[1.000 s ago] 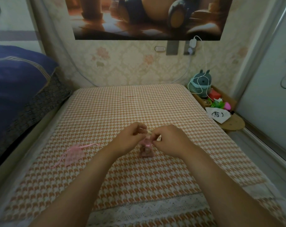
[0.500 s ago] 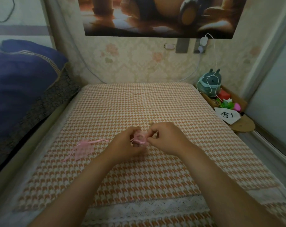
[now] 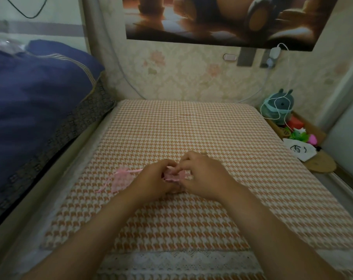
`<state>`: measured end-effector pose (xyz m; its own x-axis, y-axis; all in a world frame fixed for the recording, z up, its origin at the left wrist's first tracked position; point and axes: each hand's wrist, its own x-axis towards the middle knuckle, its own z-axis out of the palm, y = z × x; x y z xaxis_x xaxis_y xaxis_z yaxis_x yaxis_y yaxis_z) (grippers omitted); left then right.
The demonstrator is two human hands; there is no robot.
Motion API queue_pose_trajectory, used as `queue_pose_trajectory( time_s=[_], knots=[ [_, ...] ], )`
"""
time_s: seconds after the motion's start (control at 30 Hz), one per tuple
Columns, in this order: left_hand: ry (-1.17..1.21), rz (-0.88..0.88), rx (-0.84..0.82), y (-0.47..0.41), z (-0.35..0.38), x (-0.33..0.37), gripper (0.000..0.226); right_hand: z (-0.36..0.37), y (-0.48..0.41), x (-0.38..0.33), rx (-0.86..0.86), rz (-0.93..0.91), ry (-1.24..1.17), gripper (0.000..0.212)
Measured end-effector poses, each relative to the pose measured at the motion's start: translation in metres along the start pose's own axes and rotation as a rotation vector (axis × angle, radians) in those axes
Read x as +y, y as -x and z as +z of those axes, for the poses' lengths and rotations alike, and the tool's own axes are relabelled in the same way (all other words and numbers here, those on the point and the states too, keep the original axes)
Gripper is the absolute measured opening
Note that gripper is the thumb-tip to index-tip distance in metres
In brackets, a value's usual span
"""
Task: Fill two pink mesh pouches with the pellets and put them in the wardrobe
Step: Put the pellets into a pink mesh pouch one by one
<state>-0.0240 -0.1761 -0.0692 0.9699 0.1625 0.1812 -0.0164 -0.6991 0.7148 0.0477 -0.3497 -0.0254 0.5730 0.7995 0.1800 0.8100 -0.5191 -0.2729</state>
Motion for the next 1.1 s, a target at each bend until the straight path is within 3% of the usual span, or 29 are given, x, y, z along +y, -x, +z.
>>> queue_pose_trajectory(
  time_s=[0.2, 0.37, 0.5, 0.73, 0.83, 0.97, 1.1],
  knots=[
    [-0.006, 0.0, -0.092, -0.001, -0.002, -0.002, 0.063, 0.013, -0.004, 0.006, -0.1, 0.009, -0.017, 0.033],
    [-0.048, 0.038, -0.101, 0.0, -0.005, 0.001, 0.061, 0.012, -0.004, 0.009, -0.029, 0.03, -0.058, 0.031],
    [-0.106, 0.023, -0.132, -0.004, -0.006, -0.001, 0.061, 0.02, -0.005, 0.006, -0.099, -0.015, -0.076, 0.031],
    [-0.01, 0.007, -0.115, -0.001, -0.015, 0.003, 0.064, 0.012, -0.005, 0.008, -0.032, -0.008, -0.082, 0.027],
    [0.025, 0.026, -0.095, 0.001, -0.025, 0.004, 0.05, 0.013, -0.005, 0.006, -0.092, -0.013, 0.009, 0.023],
    [-0.117, 0.067, -0.11, 0.004, -0.033, 0.002, 0.015, 0.015, -0.007, 0.009, -0.067, 0.014, -0.018, 0.022],
    [-0.157, 0.081, -0.07, 0.005, -0.035, 0.004, 0.007, 0.019, -0.006, 0.006, 0.015, -0.024, -0.079, 0.025]
  ],
)
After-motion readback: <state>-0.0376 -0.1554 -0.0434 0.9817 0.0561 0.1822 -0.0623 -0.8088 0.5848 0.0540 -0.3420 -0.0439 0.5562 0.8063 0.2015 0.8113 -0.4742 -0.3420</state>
